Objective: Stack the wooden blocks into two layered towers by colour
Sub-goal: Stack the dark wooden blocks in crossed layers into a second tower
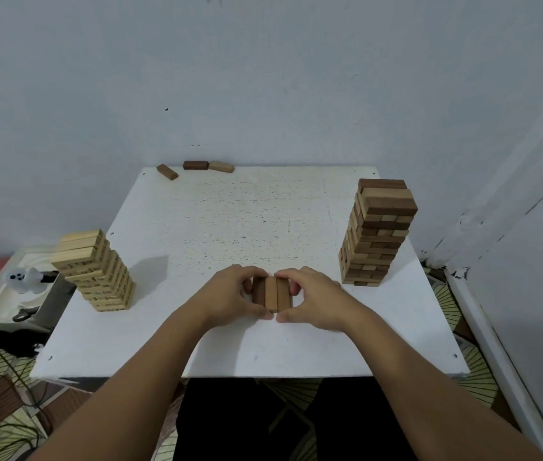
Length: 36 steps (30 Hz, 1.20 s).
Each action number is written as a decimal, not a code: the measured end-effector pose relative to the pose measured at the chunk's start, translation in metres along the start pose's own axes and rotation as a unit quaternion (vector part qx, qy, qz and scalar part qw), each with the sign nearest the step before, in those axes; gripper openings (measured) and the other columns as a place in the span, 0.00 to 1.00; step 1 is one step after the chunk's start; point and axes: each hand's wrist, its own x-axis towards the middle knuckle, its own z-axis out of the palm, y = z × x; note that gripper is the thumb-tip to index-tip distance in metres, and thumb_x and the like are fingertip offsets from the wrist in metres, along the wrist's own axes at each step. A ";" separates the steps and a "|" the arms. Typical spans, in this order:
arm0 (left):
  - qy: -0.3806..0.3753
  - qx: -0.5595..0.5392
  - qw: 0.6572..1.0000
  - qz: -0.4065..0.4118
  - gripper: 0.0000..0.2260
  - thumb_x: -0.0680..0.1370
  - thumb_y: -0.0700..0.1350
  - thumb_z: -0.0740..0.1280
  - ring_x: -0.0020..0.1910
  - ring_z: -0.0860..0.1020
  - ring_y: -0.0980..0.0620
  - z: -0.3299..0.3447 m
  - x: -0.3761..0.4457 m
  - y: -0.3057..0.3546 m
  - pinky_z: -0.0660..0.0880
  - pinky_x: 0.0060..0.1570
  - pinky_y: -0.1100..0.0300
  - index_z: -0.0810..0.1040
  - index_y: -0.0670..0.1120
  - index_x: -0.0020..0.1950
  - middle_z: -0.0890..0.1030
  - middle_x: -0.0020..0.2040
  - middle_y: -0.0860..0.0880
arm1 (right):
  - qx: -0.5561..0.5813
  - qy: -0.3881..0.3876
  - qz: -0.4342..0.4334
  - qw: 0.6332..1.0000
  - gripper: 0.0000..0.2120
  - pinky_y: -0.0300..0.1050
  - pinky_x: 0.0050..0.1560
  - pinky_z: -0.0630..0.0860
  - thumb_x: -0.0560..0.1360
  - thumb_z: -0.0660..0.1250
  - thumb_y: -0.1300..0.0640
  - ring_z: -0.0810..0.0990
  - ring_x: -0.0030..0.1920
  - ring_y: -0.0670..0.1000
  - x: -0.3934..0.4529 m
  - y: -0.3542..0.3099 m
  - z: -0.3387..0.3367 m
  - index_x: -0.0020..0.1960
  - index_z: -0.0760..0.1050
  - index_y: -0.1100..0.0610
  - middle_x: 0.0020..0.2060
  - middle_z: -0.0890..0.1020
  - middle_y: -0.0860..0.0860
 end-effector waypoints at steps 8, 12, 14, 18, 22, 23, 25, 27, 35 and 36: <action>0.024 0.005 0.999 0.032 0.32 0.65 0.56 0.84 0.51 0.76 0.57 -0.018 -0.004 0.003 0.72 0.50 0.64 0.78 0.62 0.67 0.73 0.57 0.58 | 0.019 0.060 -0.048 0.997 0.32 0.40 0.48 0.73 0.69 0.79 0.43 0.72 0.54 0.46 -0.004 -0.016 -0.009 0.70 0.72 0.41 0.52 0.71 0.44; 0.060 0.015 0.996 0.066 0.32 0.64 0.55 0.84 0.51 0.77 0.58 -0.047 -0.006 0.021 0.74 0.50 0.63 0.79 0.62 0.67 0.75 0.57 0.60 | 0.000 0.093 -0.081 0.992 0.31 0.42 0.50 0.73 0.69 0.78 0.44 0.71 0.55 0.45 -0.004 -0.037 -0.034 0.69 0.71 0.40 0.52 0.69 0.42; 0.074 0.026 0.994 0.080 0.32 0.64 0.56 0.85 0.51 0.77 0.57 -0.065 -0.005 0.035 0.75 0.50 0.63 0.79 0.62 0.67 0.75 0.56 0.60 | -0.008 0.109 -0.093 0.990 0.31 0.44 0.52 0.75 0.69 0.78 0.44 0.71 0.55 0.45 -0.004 -0.048 -0.051 0.69 0.71 0.40 0.52 0.69 0.42; 0.100 0.039 0.989 0.106 0.32 0.63 0.56 0.85 0.51 0.77 0.56 -0.092 0.001 0.065 0.76 0.51 0.61 0.80 0.61 0.65 0.76 0.56 0.60 | -0.026 0.134 -0.102 0.985 0.29 0.43 0.49 0.73 0.69 0.77 0.46 0.70 0.53 0.43 -0.005 -0.065 -0.085 0.68 0.72 0.40 0.51 0.69 0.43; 0.110 0.048 0.985 0.128 0.30 0.62 0.56 0.85 0.51 0.77 0.56 -0.111 0.006 0.094 0.76 0.50 0.59 0.81 0.62 0.63 0.77 0.56 0.59 | -0.084 0.166 -0.099 0.978 0.31 0.44 0.53 0.68 0.70 0.76 0.46 0.64 0.60 0.48 -0.010 -0.078 -0.115 0.71 0.71 0.43 0.55 0.67 0.46; 0.113 0.051 0.984 0.132 0.30 0.62 0.57 0.85 0.51 0.77 0.56 -0.115 0.007 0.101 0.76 0.50 0.59 0.81 0.62 0.63 0.77 0.56 0.59 | -0.100 0.176 -0.098 0.974 0.31 0.44 0.55 0.67 0.70 0.76 0.45 0.62 0.61 0.49 -0.013 -0.081 -0.122 0.71 0.71 0.43 0.57 0.66 0.46; 0.121 0.053 0.982 0.137 0.31 0.62 0.57 0.85 0.51 0.77 0.56 -0.122 0.008 0.115 0.77 0.51 0.59 0.81 0.61 0.64 0.77 0.57 0.60 | -0.134 0.199 -0.096 0.966 0.31 0.44 0.59 0.63 0.69 0.76 0.42 0.61 0.61 0.50 -0.019 -0.084 -0.139 0.70 0.72 0.41 0.59 0.65 0.46; 0.123 0.056 0.980 0.145 0.32 0.63 0.58 0.84 0.52 0.78 0.56 -0.125 0.011 0.130 0.78 0.52 0.57 0.81 0.60 0.65 0.76 0.57 0.60 | -0.161 0.212 -0.092 0.959 0.31 0.44 0.62 0.55 0.68 0.76 0.39 0.59 0.64 0.50 -0.025 -0.083 -0.155 0.69 0.73 0.38 0.62 0.63 0.45; 0.084 0.063 0.979 0.175 0.33 0.65 0.59 0.83 0.52 0.77 0.57 -0.104 0.040 0.192 0.76 0.50 0.59 0.79 0.57 0.68 0.76 0.58 0.57 | -0.146 0.175 -0.022 0.974 0.34 0.51 0.69 0.56 0.68 0.77 0.37 0.58 0.71 0.51 -0.050 -0.042 -0.212 0.71 0.69 0.32 0.69 0.63 0.43; 0.077 0.062 0.979 0.176 0.33 0.65 0.59 0.83 0.51 0.77 0.57 -0.099 0.045 0.197 0.75 0.49 0.60 0.79 0.57 0.68 0.76 0.58 0.57 | -0.138 0.170 -0.011 0.976 0.34 0.54 0.71 0.57 0.68 0.77 0.37 0.58 0.71 0.52 -0.053 -0.036 -0.216 0.71 0.69 0.32 0.70 0.64 0.44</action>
